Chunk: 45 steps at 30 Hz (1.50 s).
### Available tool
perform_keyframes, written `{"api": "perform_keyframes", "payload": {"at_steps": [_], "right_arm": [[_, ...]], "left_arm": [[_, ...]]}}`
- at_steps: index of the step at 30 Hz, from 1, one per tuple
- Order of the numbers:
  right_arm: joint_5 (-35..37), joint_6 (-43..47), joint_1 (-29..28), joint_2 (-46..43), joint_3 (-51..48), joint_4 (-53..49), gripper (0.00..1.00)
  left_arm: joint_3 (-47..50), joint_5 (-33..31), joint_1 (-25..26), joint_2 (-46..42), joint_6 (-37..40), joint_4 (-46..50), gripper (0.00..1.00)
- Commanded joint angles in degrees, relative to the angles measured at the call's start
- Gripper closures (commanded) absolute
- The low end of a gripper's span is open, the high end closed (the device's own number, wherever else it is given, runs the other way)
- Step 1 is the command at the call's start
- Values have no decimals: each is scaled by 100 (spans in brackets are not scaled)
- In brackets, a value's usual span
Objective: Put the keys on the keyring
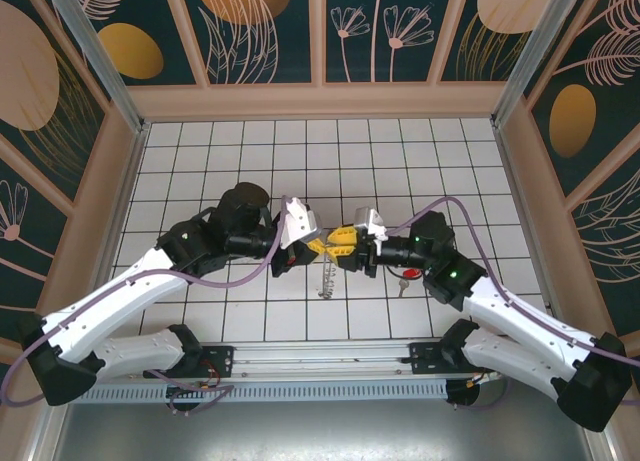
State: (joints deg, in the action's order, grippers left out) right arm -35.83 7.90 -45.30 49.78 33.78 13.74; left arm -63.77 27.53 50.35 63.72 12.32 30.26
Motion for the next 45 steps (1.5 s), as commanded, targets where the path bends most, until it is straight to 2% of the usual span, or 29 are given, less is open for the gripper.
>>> {"api": "perform_keyframes", "payload": {"at_steps": [1, 9, 11, 13, 14, 17, 20, 23, 25, 26, 27, 34, 37, 42, 45], "right_arm": [[491, 306, -180, 117, 223, -452, 74], [504, 425, -306, 414, 322, -580, 81], [477, 451, -337, 478, 339, -613, 86], [498, 482, -357, 518, 357, -650, 98], [498, 487, -364, 522, 353, -661, 100], [524, 468, -366, 443, 290, -575, 100], [480, 290, -350, 230, 142, -258, 100], [301, -76, -251, 48, 36, 220, 100], [96, -383, -137, -31, -45, 619, 100], [-23, -555, -67, -71, -107, 875, 100], [-161, -732, 11, -102, -178, 1128, 100], [-982, -2172, 521, -167, -831, 3390, 100], [-1097, -2258, 513, -101, -913, 3631, 100], [-1306, -2746, 513, 32, -1242, 4828, 100], [-1366, -2817, 480, 149, -1337, 5172, 100]], "left_arm": [[-362, 134, 45, 140, 323, 465, 100], [-656, 94, 45, 375, 504, 1046, 100], [-719, 50, 38, 428, 519, 1157, 100], [-789, -12, 45, 498, 559, 1266, 100], [-803, -33, 43, 514, 564, 1288, 100], [-801, -65, 41, 486, 555, 1226, 100], [-451, 56, 40, 127, 323, 537, 99], [239, 273, 45, -418, -128, -579, 70], [667, 331, 40, -675, -437, -1283, 59], [887, 314, 44, -789, -581, -1608, 49], [1103, 310, 44, -872, -701, -1900, 46], [1816, 217, 44, -1281, -1127, -3292, 52], [1989, 303, 43, -1256, -1243, -3787, 53], [2078, 401, 40, -1067, -1323, -4262, 56], [2072, 508, 40, -968, -1358, -4413, 59]]}}
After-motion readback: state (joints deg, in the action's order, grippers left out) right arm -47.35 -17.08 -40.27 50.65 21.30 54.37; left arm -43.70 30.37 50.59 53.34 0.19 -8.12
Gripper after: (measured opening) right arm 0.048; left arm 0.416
